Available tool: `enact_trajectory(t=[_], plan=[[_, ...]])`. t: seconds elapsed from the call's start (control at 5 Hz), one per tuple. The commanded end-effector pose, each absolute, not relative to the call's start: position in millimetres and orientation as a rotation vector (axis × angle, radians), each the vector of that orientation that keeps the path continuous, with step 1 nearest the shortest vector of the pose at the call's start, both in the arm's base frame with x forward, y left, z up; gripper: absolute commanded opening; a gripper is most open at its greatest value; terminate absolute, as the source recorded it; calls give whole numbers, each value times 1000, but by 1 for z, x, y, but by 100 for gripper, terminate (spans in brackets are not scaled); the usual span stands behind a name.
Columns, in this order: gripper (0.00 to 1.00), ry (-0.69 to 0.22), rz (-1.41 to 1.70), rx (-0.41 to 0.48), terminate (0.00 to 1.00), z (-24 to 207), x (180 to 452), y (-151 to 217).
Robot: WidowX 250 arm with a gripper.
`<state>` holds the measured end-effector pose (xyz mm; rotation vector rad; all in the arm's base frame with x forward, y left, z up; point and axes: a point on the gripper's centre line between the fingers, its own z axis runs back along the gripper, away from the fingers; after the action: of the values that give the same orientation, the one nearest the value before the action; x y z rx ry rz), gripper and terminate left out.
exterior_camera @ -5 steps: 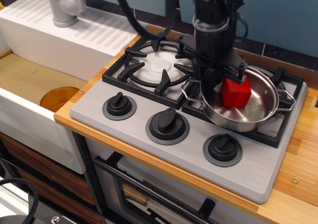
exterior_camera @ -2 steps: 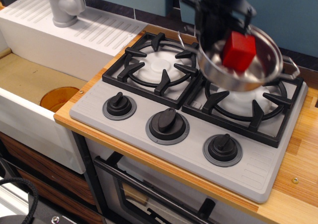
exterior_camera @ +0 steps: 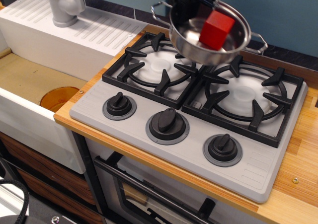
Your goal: Put redcube in pan and put pan on stove
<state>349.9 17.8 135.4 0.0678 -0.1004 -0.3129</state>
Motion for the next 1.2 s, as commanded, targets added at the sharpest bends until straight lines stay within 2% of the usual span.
enact_trajectory(t=[0.0,0.4,0.6,1.0], plan=[[0,-173,-354,75,0,153,382,50],[0,-203,-388,83,0,133,396,79],[0,-237,-393,118,0,123,394,92],[0,-268,-386,117,0,99,379,107]])
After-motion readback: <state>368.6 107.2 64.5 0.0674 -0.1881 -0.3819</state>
